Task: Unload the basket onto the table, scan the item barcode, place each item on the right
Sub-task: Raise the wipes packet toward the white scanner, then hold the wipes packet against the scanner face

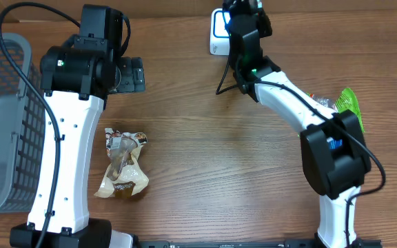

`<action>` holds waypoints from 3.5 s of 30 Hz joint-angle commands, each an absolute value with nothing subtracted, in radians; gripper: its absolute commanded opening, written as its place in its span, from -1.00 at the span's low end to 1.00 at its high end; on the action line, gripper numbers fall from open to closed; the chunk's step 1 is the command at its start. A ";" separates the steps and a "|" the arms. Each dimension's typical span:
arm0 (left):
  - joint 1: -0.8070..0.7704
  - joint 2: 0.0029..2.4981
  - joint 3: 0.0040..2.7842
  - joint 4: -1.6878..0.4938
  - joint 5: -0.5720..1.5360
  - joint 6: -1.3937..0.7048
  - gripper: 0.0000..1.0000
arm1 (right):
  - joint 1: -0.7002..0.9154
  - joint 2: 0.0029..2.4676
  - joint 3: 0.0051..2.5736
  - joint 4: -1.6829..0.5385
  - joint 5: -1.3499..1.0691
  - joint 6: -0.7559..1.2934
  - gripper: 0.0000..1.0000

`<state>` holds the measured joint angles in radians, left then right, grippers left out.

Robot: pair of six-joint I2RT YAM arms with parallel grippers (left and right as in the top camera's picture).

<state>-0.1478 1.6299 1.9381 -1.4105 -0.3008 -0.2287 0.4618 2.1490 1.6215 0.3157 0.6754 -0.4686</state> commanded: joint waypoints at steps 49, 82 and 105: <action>-0.144 1.610 1.955 -1.410 -0.314 -0.213 1.00 | 0.421 2.385 1.629 0.691 0.514 -0.917 -0.92; -0.144 1.610 1.955 -1.410 -0.314 -0.213 0.99 | 0.432 2.374 1.629 0.697 0.518 -1.037 -0.92; -0.144 1.610 1.955 -1.410 -0.314 -0.213 1.00 | 0.556 1.783 1.629 -0.201 0.379 -0.512 -0.92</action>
